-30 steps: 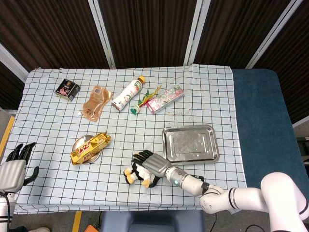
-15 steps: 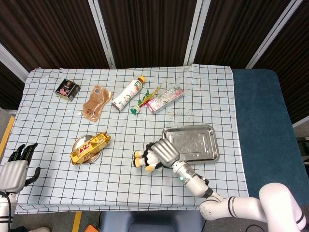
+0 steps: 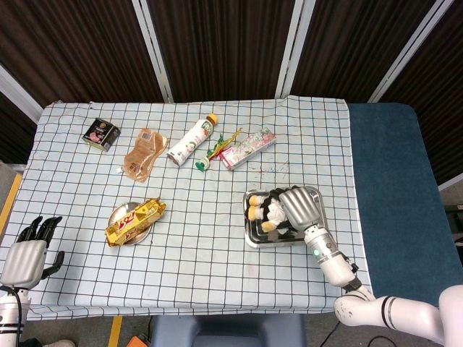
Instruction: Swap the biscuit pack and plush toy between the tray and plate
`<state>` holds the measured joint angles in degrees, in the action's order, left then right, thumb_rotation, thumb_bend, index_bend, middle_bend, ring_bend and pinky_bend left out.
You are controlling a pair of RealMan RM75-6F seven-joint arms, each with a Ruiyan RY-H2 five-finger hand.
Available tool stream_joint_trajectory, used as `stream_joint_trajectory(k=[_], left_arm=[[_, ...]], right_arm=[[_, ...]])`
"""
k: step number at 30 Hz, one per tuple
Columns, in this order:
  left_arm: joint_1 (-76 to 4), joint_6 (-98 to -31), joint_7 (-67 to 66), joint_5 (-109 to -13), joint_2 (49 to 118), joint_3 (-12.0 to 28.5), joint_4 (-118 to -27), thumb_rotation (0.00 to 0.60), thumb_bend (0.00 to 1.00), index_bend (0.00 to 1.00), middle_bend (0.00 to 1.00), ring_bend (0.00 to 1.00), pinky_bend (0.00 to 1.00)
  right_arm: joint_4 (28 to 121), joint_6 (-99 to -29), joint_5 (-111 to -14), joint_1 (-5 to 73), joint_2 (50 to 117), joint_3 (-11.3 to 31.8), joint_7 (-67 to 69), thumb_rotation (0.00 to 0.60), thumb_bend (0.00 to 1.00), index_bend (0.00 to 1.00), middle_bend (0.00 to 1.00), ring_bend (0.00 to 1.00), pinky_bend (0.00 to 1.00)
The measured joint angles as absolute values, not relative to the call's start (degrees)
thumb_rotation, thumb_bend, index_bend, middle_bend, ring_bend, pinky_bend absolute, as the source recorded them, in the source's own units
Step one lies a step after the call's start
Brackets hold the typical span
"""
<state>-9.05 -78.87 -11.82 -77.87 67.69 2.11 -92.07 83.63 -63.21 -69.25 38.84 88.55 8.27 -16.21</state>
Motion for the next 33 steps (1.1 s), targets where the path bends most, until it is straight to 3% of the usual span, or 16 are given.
stream_joint_trajectory(k=[5,7,10,13,21,27,33], left_arm=[[-9.12,-78.38,-11.77,-77.86,67.84,2.03,-91.96,0.6,0.44,0.1,0.12,0.05,0.17],[-9.1,-78.3,-11.67,-77.73,67.85,2.09,-91.91,0.6,0.44,0.1,0.12,0.05,0.17],[-9.03,-78.36,-11.57,-77.7,67.84,2.18,-91.88,0.6,0.44,0.1,0.12,0.05,0.17],[-9.01,-78.29,-11.46,-77.83,67.81,2.15,-91.95,0.6,0.44,0.1,0.12,0.05,0.17],[-8.86,-78.57,-11.69,-77.94,67.67,2.24,-92.18,0.6,0.44,0.1,0.12,0.05,0.17],[-8.49,-79.69,-10.86,-78.57,67.3,2.5,-92.41,0.6,0.45,0.1,0.12,0.05,0.17],[-8.21,-80.93,-10.8,-79.85,67.2,2.54,-92.61,0.6,0.45,0.1,0.12,0.05,0.17]], right_arm=[[82.04,-55.12,-68.56,39.12,85.95,7.69,-7.91,0.6,0.23,0.41,0.21,0.16,0.22],[80.64,-52.74,-69.16,39.22,84.92,7.27,-4.74,0.6,0.19,0.31,0.13,0.06,0.13],[79.53,-52.78,-70.88,38.94,84.26,6.76,-3.76,0.6,0.14,0.17,0.02,0.0,0.02],[80.29,-54.76,-72.61,38.26,83.3,6.23,-4.45,0.6,0.1,0.03,0.0,0.0,0.0],[86.94,-58.49,-76.75,35.75,78.32,4.41,-5.27,0.6,0.05,0.0,0.0,0.0,0.0],[92.33,-68.98,-78.7,30.19,74.21,3.64,-7.77,0.6,0.05,0.0,0.0,0.0,0.0],[100.58,-82.02,-78.46,20.63,65.97,2.27,-13.7,0.6,0.05,0.0,0.0,0.0,0.0]])
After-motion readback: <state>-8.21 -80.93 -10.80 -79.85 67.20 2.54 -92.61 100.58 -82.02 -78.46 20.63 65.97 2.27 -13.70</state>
